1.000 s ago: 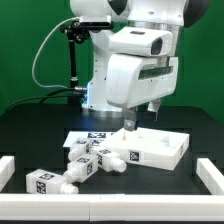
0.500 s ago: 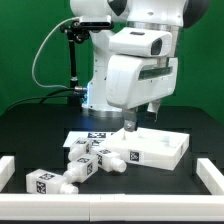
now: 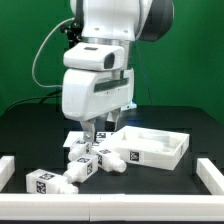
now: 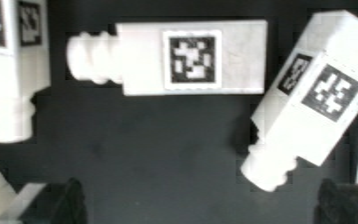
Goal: Assemble one leg
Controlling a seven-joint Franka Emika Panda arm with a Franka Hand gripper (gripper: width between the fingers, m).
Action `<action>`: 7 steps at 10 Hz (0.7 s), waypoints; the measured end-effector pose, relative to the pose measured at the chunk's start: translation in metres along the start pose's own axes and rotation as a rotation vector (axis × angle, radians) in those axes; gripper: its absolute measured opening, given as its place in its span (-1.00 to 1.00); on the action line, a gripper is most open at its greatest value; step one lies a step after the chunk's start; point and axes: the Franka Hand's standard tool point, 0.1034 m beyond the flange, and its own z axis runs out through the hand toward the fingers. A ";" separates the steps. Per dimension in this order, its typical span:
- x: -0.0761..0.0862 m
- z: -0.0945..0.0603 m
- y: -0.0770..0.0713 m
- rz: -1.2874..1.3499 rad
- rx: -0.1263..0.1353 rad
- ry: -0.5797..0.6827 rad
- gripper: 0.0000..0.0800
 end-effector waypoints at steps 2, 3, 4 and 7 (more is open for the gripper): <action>0.000 0.001 -0.001 -0.002 0.002 -0.001 0.62; 0.000 0.002 -0.001 -0.001 0.003 -0.002 0.62; 0.003 0.005 -0.006 0.099 0.016 -0.008 0.62; 0.015 0.027 -0.024 0.289 0.101 -0.006 0.62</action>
Offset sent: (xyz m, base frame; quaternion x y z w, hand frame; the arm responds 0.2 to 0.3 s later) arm -0.0161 0.0045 -0.0148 0.0542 -0.0536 0.2011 0.9766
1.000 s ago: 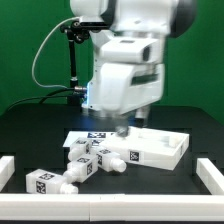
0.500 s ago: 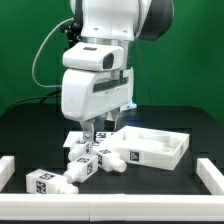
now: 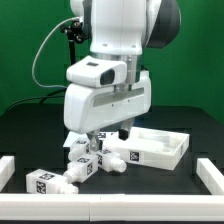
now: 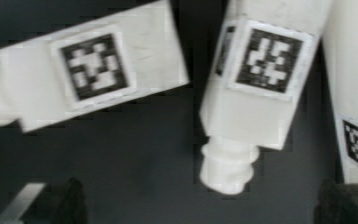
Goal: Assemble one leg
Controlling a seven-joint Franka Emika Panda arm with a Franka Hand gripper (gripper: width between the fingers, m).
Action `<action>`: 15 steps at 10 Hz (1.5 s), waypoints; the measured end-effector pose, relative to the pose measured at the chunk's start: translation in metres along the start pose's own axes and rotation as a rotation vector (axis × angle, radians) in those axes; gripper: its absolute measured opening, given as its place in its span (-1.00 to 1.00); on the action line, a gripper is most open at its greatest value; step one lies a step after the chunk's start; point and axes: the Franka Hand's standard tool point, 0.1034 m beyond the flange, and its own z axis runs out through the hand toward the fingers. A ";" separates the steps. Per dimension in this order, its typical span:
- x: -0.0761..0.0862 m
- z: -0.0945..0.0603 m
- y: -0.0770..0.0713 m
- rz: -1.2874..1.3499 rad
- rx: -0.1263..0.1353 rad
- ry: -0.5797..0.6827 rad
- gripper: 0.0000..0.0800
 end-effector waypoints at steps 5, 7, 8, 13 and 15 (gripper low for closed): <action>0.000 0.009 -0.003 0.059 0.029 -0.002 0.62; -0.002 0.023 -0.007 0.070 0.030 0.002 0.62; -0.002 0.028 -0.007 0.069 0.028 0.005 0.62; -0.005 0.037 -0.006 0.067 0.025 0.011 0.22; -0.005 0.036 -0.006 0.067 0.025 0.011 -0.29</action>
Offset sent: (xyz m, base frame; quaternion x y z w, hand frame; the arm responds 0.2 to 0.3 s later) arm 0.0000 0.0000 0.0000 0.0000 0.0000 0.0000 1.0000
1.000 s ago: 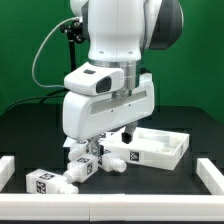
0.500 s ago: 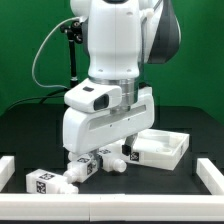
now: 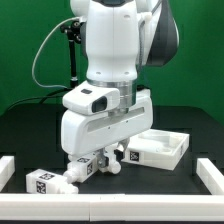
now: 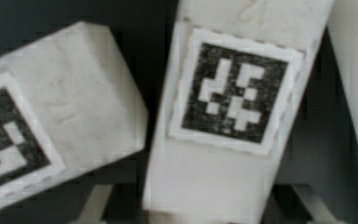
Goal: Assemble one leg
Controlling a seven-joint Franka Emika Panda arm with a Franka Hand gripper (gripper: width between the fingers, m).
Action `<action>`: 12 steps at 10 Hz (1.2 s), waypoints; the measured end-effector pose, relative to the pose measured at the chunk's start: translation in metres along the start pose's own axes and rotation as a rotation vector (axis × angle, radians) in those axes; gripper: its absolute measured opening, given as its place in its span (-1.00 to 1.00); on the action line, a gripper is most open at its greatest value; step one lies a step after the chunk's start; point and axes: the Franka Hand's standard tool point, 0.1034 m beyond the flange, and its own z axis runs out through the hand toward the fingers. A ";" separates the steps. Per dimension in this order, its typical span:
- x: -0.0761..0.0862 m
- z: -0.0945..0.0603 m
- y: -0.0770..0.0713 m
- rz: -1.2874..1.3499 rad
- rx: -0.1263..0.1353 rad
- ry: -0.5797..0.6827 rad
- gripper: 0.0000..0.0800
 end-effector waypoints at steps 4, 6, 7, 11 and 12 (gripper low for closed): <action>0.006 -0.024 -0.005 0.023 0.037 -0.053 -0.29; 0.013 -0.060 -0.001 0.019 0.045 -0.072 -0.29; 0.007 -0.073 0.000 0.009 0.050 -0.080 -0.29; -0.060 -0.071 0.030 -0.055 0.074 -0.080 -0.29; -0.055 -0.072 0.028 -0.063 0.071 -0.078 -0.29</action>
Offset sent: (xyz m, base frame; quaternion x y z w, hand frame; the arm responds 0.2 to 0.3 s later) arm 0.0147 0.0124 0.0552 0.0091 -0.0673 0.0321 0.9972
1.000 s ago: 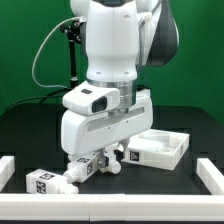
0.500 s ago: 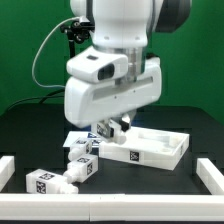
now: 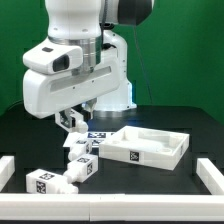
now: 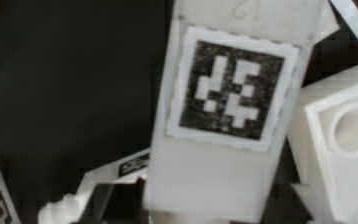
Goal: Assemble one leg
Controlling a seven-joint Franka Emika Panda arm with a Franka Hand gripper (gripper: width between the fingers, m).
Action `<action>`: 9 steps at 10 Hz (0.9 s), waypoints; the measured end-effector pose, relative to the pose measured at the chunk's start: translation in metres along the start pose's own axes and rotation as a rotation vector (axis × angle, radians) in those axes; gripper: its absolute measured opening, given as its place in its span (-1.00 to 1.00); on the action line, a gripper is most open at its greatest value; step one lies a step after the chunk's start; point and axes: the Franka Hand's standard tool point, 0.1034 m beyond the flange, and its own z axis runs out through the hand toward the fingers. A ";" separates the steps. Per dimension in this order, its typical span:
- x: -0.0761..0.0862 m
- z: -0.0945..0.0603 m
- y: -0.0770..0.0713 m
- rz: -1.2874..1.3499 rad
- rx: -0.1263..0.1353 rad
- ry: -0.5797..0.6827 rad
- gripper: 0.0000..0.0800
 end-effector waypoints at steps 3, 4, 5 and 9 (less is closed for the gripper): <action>0.000 0.001 0.000 -0.003 0.002 -0.001 -0.29; -0.005 0.003 0.003 -0.001 -0.001 0.004 -0.29; -0.023 0.008 0.012 0.035 -0.009 0.009 -0.29; -0.085 0.055 0.034 0.118 0.021 0.017 -0.29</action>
Offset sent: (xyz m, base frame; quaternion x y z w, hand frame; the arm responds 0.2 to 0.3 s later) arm 0.0000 0.0000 0.0000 0.0000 0.0000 0.0000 1.0000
